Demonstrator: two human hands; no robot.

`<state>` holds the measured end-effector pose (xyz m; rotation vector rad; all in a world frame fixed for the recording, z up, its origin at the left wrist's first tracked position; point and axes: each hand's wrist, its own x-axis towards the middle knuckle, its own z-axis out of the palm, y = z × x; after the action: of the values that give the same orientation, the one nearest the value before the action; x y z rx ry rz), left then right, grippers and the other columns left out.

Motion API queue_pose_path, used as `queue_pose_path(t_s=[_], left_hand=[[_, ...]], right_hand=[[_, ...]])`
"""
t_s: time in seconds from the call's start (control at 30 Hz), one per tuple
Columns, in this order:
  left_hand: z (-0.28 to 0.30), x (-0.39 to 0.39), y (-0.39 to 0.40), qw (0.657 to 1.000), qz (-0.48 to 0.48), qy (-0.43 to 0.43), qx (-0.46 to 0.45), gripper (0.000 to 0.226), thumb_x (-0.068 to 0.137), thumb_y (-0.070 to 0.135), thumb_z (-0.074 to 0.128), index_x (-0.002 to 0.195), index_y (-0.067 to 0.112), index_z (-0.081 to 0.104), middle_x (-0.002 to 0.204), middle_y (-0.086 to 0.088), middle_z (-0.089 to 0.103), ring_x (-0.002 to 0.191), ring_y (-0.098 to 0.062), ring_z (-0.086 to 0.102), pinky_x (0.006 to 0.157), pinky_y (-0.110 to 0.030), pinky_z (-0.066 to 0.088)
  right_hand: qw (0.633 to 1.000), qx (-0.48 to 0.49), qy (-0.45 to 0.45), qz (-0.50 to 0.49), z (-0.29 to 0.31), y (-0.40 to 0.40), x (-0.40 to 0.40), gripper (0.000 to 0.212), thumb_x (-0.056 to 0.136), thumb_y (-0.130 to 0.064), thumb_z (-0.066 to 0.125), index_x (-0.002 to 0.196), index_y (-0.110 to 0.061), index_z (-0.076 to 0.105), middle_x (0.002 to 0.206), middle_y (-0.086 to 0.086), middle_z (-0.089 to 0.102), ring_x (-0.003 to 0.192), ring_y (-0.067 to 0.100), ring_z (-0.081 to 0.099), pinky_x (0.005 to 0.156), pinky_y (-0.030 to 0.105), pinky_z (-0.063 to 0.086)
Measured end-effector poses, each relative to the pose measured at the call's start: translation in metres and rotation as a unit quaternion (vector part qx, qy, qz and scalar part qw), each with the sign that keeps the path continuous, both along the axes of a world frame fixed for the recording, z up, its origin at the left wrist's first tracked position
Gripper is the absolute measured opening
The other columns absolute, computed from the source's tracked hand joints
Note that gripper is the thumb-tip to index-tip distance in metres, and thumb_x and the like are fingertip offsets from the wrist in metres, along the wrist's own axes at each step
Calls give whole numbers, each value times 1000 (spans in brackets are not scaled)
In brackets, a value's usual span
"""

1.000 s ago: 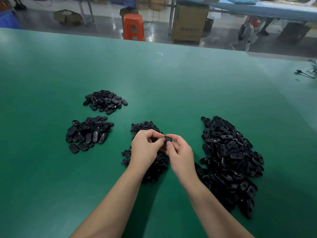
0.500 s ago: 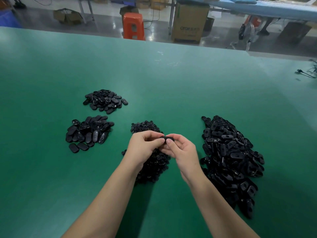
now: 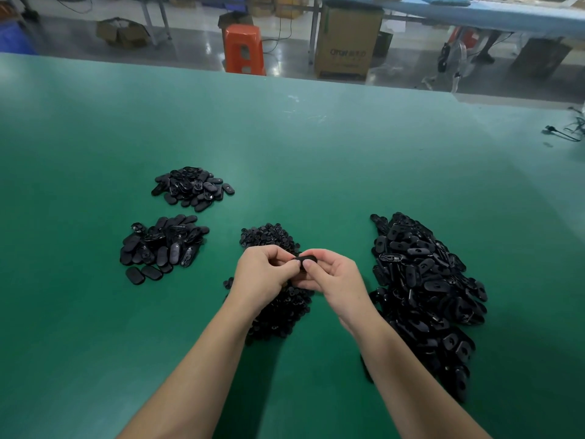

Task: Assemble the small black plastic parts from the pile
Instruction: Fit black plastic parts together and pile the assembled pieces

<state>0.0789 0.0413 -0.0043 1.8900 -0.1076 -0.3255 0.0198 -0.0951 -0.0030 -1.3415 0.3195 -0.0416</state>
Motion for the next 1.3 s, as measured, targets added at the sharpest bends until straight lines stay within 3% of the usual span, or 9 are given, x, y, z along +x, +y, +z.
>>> queue_pose_path(t_s=[0.17, 0.33, 0.5, 0.7, 0.77, 0.87, 1.03, 1.17, 1.3], left_hand=[[-1, -1, -2, 1000, 4, -17, 22, 12, 79, 18, 80, 70, 21, 72, 51, 15, 62, 42, 3, 46, 44, -10, 35], [-3, -2, 3, 998, -29, -49, 41, 11, 85, 20, 77, 75, 25, 77, 62, 14, 69, 52, 3, 53, 52, -11, 40], [-2, -1, 5, 992, -59, -78, 77, 9, 88, 19, 74, 83, 24, 80, 56, 27, 62, 52, 9, 53, 52, -6, 35], [-1, 4, 12, 982, -70, -111, 135, 14, 84, 24, 77, 73, 31, 73, 61, 25, 64, 57, 6, 55, 56, -9, 39], [-2, 10, 20, 984, -37, -104, 143, 12, 86, 27, 76, 74, 29, 72, 60, 17, 66, 53, 1, 55, 54, -14, 42], [-7, 26, 46, 992, 84, -49, 86, 8, 90, 23, 74, 82, 23, 74, 64, 2, 72, 55, -13, 65, 62, -31, 58], [-23, 54, 104, 952, 301, 39, -46, 11, 93, 10, 69, 83, 14, 70, 83, -7, 75, 49, -10, 61, 52, -29, 53], [-33, 70, 131, 915, 385, 74, -98, 8, 91, 1, 67, 98, 4, 69, 82, -8, 71, 56, -16, 59, 48, -25, 52], [-37, 77, 137, 904, 402, 70, -126, 23, 92, -2, 65, 112, 9, 66, 86, -9, 68, 56, -18, 61, 47, -25, 56]], right_hand=[[1000, 6, 11, -5, -3, 2, 0, 15, 98, 6, 55, 100, -3, 67, 93, 16, 76, 81, 20, 75, 76, 30, 62], [1000, -6, 18, -11, -7, 0, 1, 10, 96, 5, 59, 103, 2, 66, 93, 20, 75, 79, 22, 73, 75, 31, 62], [997, -68, 22, -12, -11, 0, 3, 13, 97, 6, 56, 98, -4, 63, 75, 10, 67, 62, 15, 64, 63, 23, 56], [988, -150, 23, 40, -15, -2, 4, 19, 100, -1, 53, 101, -17, 63, 79, 3, 68, 67, 14, 68, 69, 30, 61], [942, -330, 32, 59, -15, -11, 6, 14, 101, -16, 57, 111, -22, 65, 89, -3, 72, 79, 17, 69, 77, 34, 60], [754, -647, 87, 76, -13, -41, 9, 25, 103, -33, 53, 122, -22, 65, 111, -3, 68, 100, 18, 64, 86, 34, 54], [579, -789, 180, 99, -10, -92, 14, 22, 98, -26, 58, 118, -17, 60, 116, 5, 57, 111, 26, 51, 85, 34, 46], [534, -810, 203, 135, -14, -114, 15, 20, 98, -26, 59, 115, -15, 59, 116, 7, 55, 111, 26, 49, 83, 34, 42], [566, -784, 213, 140, -18, -120, 15, 23, 100, -28, 60, 118, -14, 57, 114, 7, 56, 110, 27, 52, 77, 35, 44]])
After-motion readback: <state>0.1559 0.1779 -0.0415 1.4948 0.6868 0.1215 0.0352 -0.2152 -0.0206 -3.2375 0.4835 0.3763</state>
